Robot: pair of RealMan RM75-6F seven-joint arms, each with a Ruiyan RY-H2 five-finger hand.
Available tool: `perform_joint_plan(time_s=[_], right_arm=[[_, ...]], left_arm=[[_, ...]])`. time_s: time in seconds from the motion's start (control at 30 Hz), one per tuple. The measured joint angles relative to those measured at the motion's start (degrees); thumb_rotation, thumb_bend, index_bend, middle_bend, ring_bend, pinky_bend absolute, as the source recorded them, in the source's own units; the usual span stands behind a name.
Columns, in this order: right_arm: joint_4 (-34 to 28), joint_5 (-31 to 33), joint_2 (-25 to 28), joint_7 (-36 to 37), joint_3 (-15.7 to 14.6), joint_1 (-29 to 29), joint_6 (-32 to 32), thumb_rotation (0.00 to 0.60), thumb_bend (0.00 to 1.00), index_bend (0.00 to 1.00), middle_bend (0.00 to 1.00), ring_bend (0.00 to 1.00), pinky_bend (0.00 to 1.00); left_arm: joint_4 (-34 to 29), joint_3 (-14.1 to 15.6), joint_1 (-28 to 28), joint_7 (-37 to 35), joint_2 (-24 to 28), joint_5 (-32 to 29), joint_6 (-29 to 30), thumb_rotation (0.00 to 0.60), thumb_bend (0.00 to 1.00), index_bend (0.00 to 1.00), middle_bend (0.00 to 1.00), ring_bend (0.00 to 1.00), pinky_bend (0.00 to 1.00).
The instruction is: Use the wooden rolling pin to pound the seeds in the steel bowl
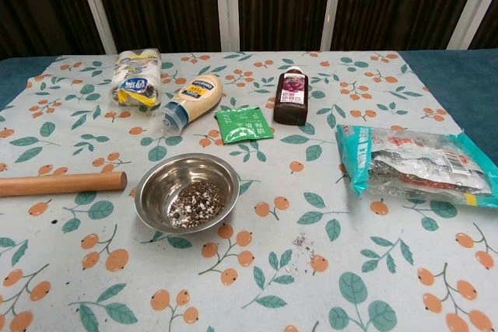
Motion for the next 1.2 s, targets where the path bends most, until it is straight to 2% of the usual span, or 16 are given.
perform_joint_plan(time_s=[0.4, 1.07, 1.13, 1.17, 1.2], right_arm=[[-0.27, 1.47, 0.47, 1.91, 0.33, 0.7, -2.03, 0.6, 0.35, 0.0, 0.0, 0.0, 0.0], [0.08, -1.47, 1.31, 2.57, -1.32, 0.36, -1.37, 0.6, 0.35, 0.0, 0.0, 0.0, 0.0], [0.14, -1.5, 1.36, 2.83, -1.37, 0.39, -1.47, 0.6, 0.35, 0.0, 0.0, 0.0, 0.0], [0.19, -1.5, 1.38, 2.99, -1.38, 0.4, -1.49, 0.6, 0.35, 0.0, 0.0, 0.0, 0.0], [0.21, -1.5, 1.4, 3.1, -1.4, 0.4, -1.51, 0.6, 0.35, 0.0, 0.0, 0.0, 0.0]], left_arm=[[-0.61, -0.49, -1.07, 1.07, 0.34, -1.85, -2.19, 0.6, 0.03, 0.0, 0.0, 0.0, 0.0], [-1.86, -0.17, 0.18, 4.41, -0.36, -1.46, 0.44, 0.6, 0.03, 0.0, 0.0, 0.0, 0.0], [-2.21, -0.26, 0.04, 4.91, -0.51, -1.77, 0.11, 0.6, 0.03, 0.0, 0.0, 0.0, 0.04], [-2.37, -0.3, -0.04, 5.2, -0.55, -1.88, -0.03, 0.6, 0.03, 0.0, 0.0, 0.01, 0.1], [-2.57, -0.37, -0.15, 5.63, -0.62, -1.98, -0.15, 0.6, 0.03, 0.0, 0.0, 0.07, 0.21]])
